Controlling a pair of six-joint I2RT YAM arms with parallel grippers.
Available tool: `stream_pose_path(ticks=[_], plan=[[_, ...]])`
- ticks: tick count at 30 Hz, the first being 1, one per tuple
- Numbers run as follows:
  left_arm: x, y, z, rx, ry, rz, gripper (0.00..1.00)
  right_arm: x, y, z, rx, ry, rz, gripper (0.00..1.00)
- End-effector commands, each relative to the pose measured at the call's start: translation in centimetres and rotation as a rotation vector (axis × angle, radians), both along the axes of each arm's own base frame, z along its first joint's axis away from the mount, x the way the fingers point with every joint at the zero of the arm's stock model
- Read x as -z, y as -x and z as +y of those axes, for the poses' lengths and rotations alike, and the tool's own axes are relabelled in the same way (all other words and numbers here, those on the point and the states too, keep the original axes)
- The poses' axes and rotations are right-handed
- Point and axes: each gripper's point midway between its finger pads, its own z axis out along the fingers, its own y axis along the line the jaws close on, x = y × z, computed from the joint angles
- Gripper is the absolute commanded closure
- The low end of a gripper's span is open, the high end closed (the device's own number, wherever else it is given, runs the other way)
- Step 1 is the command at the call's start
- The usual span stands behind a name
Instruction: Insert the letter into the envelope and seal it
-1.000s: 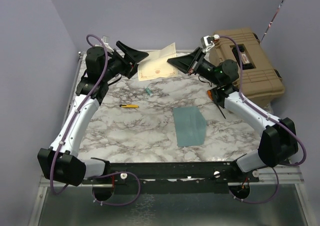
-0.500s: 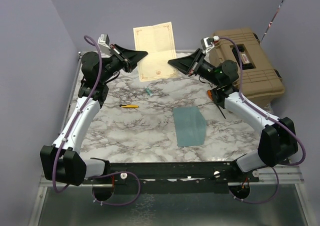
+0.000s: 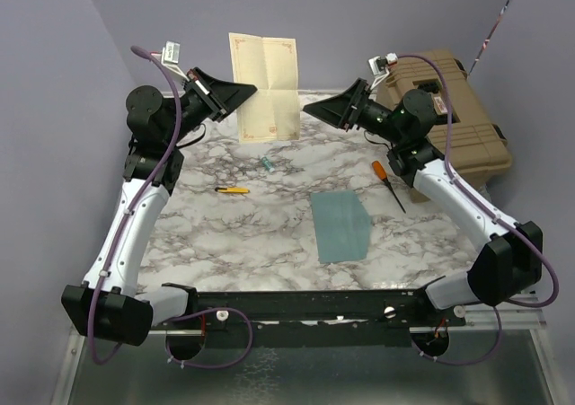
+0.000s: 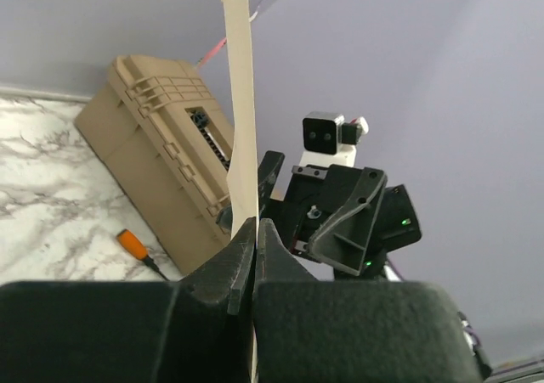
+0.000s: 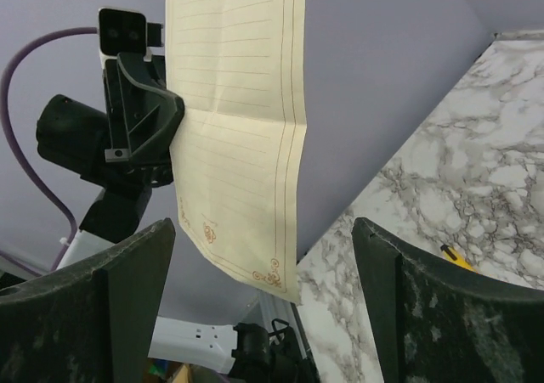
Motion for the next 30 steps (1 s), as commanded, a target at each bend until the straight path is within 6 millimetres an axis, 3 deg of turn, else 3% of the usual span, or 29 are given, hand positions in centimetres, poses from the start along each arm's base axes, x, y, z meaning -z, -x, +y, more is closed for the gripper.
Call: stream_pose_path(ticks=[1, 6, 12, 18, 23, 25, 26, 27, 28, 30], plan=[[-1.0, 1.2, -0.2, 0.038, -0.116, -0.143, 1.0, -0.3, 0.1, -0.7, 0.031, 0.09, -0.058, 0.08], [-2.3, 2.9, -1.1, 0.137, -0.131, -0.215, 1.0, -1.2, 1.3, 0.0, -0.067, 0.061, -0.142, 0.01], [-3.0, 5.1, -1.8, 0.243, -0.141, -0.272, 1.0, -2.4, 1.8, 1.3, -0.202, 0.019, -0.192, 0.0], [-3.2, 5.5, -1.9, 0.252, -0.132, -0.269, 1.0, -6.0, 3.2, 1.4, -0.301, -0.106, -0.302, 0.33], [-3.2, 5.4, -1.8, 0.24, -0.115, -0.253, 1.0, -6.7, 2.9, 1.7, -0.316, -0.096, -0.304, 0.75], [-3.2, 5.3, -1.7, 0.235, -0.108, -0.247, 1.0, -6.9, 2.3, 1.7, -0.282, -0.087, -0.303, 0.96], [-3.2, 5.3, -1.7, 0.234, -0.107, -0.245, 1.0, -7.0, 2.1, 1.7, -0.262, -0.083, -0.306, 0.99], [-3.1, 5.4, -1.7, 0.236, -0.106, -0.241, 0.93, -7.2, 1.9, 1.6, -0.243, -0.082, -0.314, 0.99], [-2.9, 5.3, -1.7, 0.237, -0.105, -0.235, 0.76, -7.5, 1.8, 1.5, -0.225, -0.081, -0.325, 1.0], [-2.7, 5.4, -1.7, 0.236, -0.103, -0.227, 0.57, -8.0, 1.4, 1.2, -0.173, -0.076, -0.343, 1.0]])
